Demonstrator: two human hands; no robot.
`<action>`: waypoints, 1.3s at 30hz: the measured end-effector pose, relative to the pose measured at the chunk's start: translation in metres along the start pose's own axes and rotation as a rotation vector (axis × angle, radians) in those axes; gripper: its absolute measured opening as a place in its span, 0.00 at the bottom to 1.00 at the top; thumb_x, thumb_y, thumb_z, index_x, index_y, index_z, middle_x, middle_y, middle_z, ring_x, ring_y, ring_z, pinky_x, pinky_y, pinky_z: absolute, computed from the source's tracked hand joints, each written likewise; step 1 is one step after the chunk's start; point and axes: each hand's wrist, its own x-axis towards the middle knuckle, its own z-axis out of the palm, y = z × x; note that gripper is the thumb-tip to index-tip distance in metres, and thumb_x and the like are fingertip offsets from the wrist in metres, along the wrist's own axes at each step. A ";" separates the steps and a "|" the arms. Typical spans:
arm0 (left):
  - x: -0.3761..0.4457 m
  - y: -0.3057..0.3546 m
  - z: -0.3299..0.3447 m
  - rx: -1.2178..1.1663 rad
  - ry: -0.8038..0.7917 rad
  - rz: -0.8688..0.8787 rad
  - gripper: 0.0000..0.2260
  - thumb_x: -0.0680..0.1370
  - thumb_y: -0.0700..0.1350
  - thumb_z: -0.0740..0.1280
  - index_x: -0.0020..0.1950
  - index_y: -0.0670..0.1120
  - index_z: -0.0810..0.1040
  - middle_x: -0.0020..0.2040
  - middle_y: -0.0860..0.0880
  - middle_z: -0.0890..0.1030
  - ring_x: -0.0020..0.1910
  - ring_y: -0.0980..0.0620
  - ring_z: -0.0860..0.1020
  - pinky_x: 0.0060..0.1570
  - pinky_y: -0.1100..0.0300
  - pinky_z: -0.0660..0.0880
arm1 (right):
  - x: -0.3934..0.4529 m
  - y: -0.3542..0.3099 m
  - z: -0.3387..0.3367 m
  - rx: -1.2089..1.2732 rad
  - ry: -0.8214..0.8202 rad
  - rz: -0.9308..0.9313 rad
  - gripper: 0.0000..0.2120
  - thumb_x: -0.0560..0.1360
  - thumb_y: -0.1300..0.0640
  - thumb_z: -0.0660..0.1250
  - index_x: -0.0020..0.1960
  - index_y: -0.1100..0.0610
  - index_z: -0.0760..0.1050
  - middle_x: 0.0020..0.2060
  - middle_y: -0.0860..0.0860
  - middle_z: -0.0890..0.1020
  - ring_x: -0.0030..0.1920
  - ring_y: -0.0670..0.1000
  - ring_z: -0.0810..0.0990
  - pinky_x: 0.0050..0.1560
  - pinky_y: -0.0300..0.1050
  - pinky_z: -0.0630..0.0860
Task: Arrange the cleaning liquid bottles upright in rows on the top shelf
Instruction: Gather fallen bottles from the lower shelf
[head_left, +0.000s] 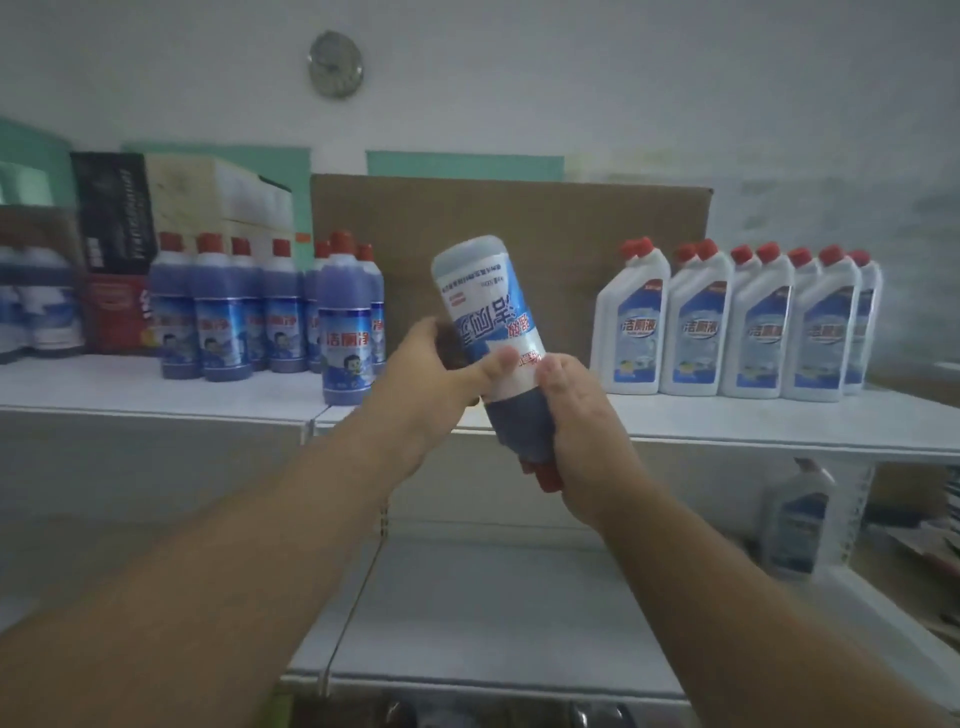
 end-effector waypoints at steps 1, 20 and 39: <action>-0.002 0.005 -0.013 0.002 0.039 0.017 0.28 0.62 0.58 0.75 0.59 0.53 0.72 0.54 0.54 0.82 0.55 0.53 0.82 0.53 0.52 0.81 | -0.004 -0.003 0.005 -0.018 -0.034 -0.002 0.21 0.78 0.35 0.54 0.59 0.50 0.71 0.49 0.53 0.80 0.39 0.48 0.80 0.31 0.41 0.77; -0.093 0.004 -0.355 0.094 0.375 0.065 0.26 0.61 0.50 0.80 0.54 0.51 0.73 0.51 0.45 0.82 0.47 0.44 0.85 0.45 0.48 0.83 | 0.021 -0.045 0.303 -0.499 -0.096 -0.481 0.29 0.65 0.46 0.81 0.62 0.48 0.75 0.57 0.43 0.80 0.55 0.43 0.79 0.54 0.41 0.79; -0.010 -0.088 -0.573 0.367 0.447 -0.092 0.21 0.69 0.62 0.73 0.57 0.58 0.73 0.48 0.58 0.82 0.47 0.58 0.82 0.54 0.50 0.81 | 0.156 -0.040 0.593 0.181 -0.463 -0.304 0.33 0.76 0.62 0.72 0.72 0.37 0.62 0.64 0.54 0.74 0.54 0.54 0.83 0.46 0.58 0.84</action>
